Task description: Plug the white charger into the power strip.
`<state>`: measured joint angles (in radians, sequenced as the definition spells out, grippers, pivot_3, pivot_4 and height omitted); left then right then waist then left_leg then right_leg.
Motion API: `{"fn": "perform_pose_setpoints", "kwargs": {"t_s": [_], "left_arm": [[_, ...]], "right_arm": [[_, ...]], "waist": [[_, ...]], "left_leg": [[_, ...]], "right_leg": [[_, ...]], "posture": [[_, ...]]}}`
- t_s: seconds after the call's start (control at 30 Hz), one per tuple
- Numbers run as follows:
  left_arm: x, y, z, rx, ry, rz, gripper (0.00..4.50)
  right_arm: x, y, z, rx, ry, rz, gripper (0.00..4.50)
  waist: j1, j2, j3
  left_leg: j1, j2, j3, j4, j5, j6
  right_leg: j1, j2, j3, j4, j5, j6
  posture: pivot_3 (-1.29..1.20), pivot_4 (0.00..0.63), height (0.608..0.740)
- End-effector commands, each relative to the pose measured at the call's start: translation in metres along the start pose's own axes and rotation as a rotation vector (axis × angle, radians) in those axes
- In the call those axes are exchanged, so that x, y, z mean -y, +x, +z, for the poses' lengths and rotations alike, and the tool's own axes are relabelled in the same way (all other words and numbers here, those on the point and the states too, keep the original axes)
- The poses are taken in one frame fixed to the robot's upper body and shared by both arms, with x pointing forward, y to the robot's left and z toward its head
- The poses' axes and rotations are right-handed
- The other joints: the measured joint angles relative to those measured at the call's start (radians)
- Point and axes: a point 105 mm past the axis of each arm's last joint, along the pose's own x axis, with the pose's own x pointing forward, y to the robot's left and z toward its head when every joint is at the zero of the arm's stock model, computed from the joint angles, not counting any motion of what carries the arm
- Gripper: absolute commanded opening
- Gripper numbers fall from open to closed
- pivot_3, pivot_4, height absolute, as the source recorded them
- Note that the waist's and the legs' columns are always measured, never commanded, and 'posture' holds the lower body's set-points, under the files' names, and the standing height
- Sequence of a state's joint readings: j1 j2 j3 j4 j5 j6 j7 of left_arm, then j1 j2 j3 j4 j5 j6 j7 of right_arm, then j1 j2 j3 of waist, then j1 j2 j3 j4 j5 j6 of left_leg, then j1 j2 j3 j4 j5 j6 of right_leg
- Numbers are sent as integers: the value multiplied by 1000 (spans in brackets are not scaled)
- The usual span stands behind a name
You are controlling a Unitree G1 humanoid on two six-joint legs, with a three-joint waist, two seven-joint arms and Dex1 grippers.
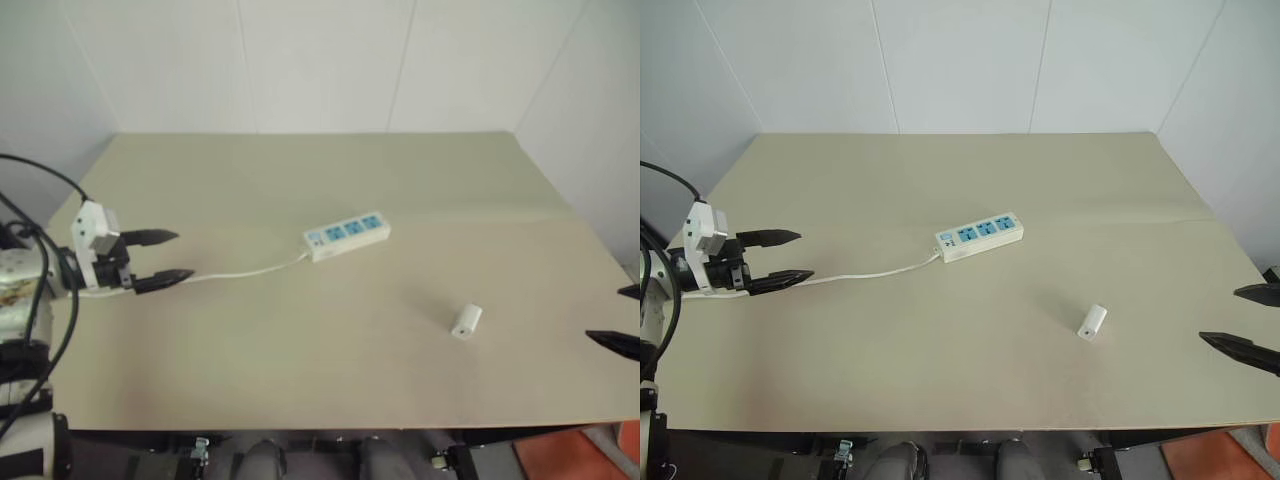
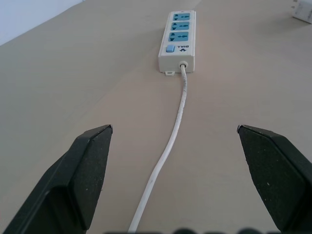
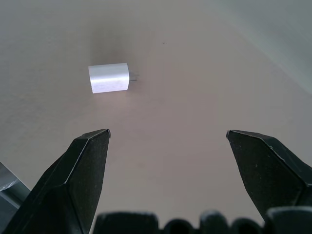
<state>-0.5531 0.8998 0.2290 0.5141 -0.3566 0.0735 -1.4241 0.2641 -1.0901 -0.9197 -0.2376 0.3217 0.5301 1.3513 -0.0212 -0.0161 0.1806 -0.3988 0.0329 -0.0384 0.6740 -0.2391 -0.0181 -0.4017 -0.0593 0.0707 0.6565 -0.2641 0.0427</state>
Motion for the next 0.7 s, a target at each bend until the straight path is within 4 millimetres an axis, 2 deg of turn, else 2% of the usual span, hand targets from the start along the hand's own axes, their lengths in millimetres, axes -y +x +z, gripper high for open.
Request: {"fn": "perform_pose_setpoints", "kwargs": {"t_s": [0.03,0.5,0.57,0.7], "left_arm": [[-3,-2,14,15,33,5,4459],[0,11,8,12,28,-19,4459],[0,22,2,5,34,-20,4459],[3,63,-8,28,9,-49,4459]], "right_arm": [[-1,-2,5,9,-40,-2,4500],[-4,-2,4,1,-13,8,4500],[-4,1,4,2,-10,10,4500],[-7,11,6,19,-8,22,4500]], "waist": [[0,0,0],[0,0,0],[1,0,0],[9,-1,-1]], "left_leg": [[0,0,0,0,0,0],[0,0,0,0,0,0],[0,0,0,0,0,0],[1,-1,0,1,0,0]], "right_leg": [[0,0,0,0,0,0],[0,0,0,0,0,0],[0,0,0,0,0,0],[3,0,0,0,0,0]], "posture": [[0,150,740],[0,150,740],[0,150,740],[0,150,740]]}}
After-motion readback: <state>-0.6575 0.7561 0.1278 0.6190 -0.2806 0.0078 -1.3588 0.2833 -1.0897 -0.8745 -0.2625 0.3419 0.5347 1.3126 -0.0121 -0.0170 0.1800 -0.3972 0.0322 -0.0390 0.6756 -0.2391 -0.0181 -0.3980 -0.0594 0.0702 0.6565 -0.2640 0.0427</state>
